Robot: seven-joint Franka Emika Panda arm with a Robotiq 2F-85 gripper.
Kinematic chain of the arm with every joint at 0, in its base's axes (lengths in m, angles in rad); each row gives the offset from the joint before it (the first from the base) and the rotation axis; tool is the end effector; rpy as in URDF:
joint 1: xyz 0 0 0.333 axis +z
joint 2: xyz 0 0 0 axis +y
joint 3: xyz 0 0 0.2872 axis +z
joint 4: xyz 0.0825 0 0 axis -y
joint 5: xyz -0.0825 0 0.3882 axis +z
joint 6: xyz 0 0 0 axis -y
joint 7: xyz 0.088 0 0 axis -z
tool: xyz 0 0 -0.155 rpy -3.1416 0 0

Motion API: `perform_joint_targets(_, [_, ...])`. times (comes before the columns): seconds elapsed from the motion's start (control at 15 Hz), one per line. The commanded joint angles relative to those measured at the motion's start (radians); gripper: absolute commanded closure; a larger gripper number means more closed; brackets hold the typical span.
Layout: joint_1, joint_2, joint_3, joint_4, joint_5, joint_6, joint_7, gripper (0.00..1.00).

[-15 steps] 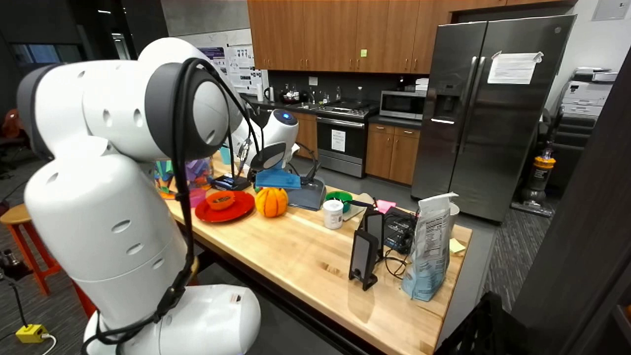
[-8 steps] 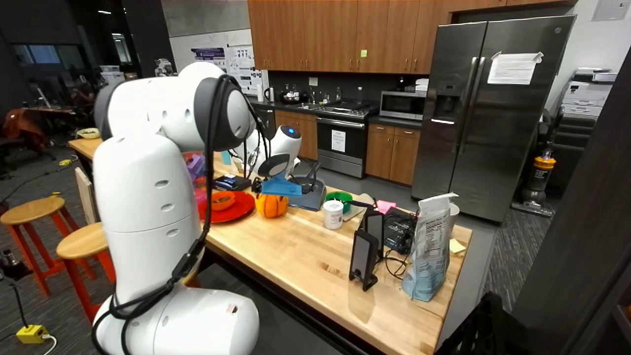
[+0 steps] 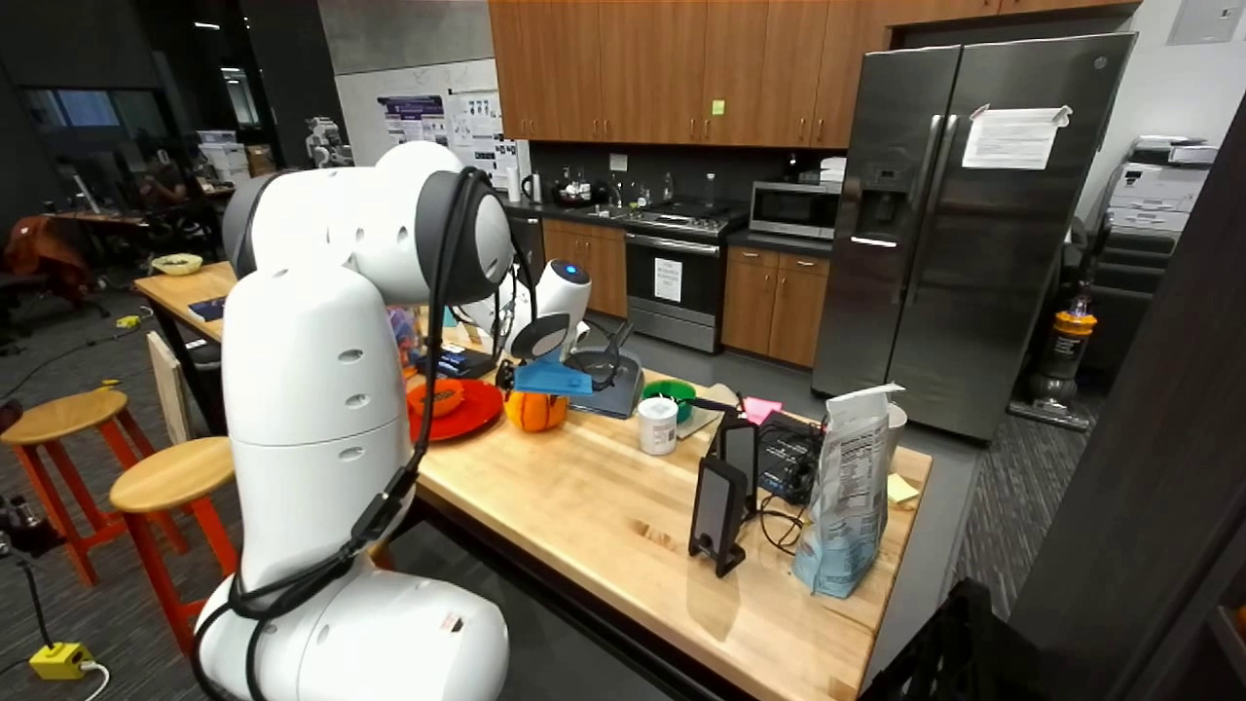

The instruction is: Push the pumpkin to the left and place it on the dustpan.

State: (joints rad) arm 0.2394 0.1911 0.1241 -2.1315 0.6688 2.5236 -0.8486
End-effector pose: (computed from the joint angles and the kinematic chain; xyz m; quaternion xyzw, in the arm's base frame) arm 0.5524 0.2225 0.2641 -0.9119 -0.3290 -0.1446 0.1982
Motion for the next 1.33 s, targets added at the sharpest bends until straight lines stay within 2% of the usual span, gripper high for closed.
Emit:
perform_joint_targets(0.0, [-0.037,0.011,0.048,-0.003,-0.078,-0.016,0.095,0.0])
perform_joint_targets(0.53, [-0.039,0.077,0.095,0.007,-0.249,0.037,0.298,0.0])
perform_joint_targets(0.67, [-0.029,0.102,0.094,-0.003,-0.32,0.163,0.369,0.0])
perform_joint_targets(0.93, [-0.005,0.181,0.067,-0.015,-0.497,0.493,0.561,0.0])
perform_joint_targets(1.07, [0.048,0.216,-0.01,-0.023,-0.614,0.642,0.683,0.0])
perform_joint_targets(1.13, [0.138,0.23,-0.112,-0.02,-0.607,0.705,0.697,0.0])
perform_joint_targets(1.27, [0.257,0.272,-0.263,-0.004,-0.602,0.824,0.723,0.0])
